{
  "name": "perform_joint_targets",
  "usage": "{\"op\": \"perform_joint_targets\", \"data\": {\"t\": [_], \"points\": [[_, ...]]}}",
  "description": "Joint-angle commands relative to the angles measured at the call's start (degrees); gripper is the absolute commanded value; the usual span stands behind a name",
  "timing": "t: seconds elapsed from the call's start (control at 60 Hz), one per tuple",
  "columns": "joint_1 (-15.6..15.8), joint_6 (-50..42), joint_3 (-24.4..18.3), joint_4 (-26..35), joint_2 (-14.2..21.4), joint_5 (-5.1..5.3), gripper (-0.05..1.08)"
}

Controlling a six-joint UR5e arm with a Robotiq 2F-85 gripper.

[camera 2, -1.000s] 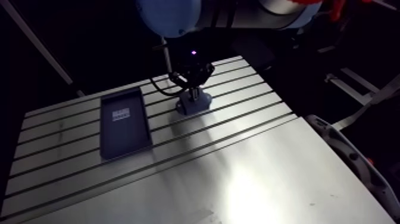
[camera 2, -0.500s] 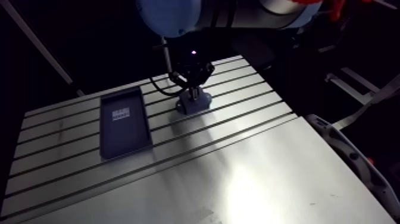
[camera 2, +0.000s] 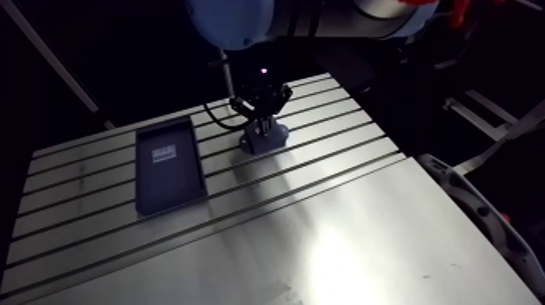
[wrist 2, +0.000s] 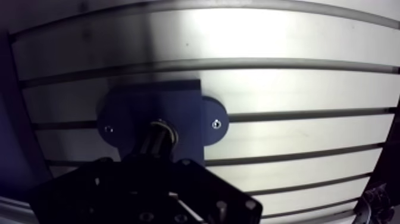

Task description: Pick up the bearing and press it into the housing until flush.

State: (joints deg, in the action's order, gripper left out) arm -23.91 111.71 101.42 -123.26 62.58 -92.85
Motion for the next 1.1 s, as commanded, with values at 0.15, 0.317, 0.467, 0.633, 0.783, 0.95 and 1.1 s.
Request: {"op": "perform_joint_targets", "data": {"t": [0.15,0.317,0.467,0.633,0.783,0.95,1.1], "points": [[0.0,0.0,-0.1,0.0,-0.1,0.00,0.99],[0.0,0.0,-0.1,0.0,-0.1,0.00,0.99],[0.0,0.0,0.0,0.0,-0.1,0.00,0.99],[0.0,0.0,-0.1,0.0,-0.1,-0.08,0.99],[0.0,0.0,0.0,0.0,-0.1,0.00,0.99],[0.1,0.0,0.0,0.0,-0.1,0.00,0.99],[0.1,0.0,0.0,0.0,-0.1,0.00,0.99]]}}
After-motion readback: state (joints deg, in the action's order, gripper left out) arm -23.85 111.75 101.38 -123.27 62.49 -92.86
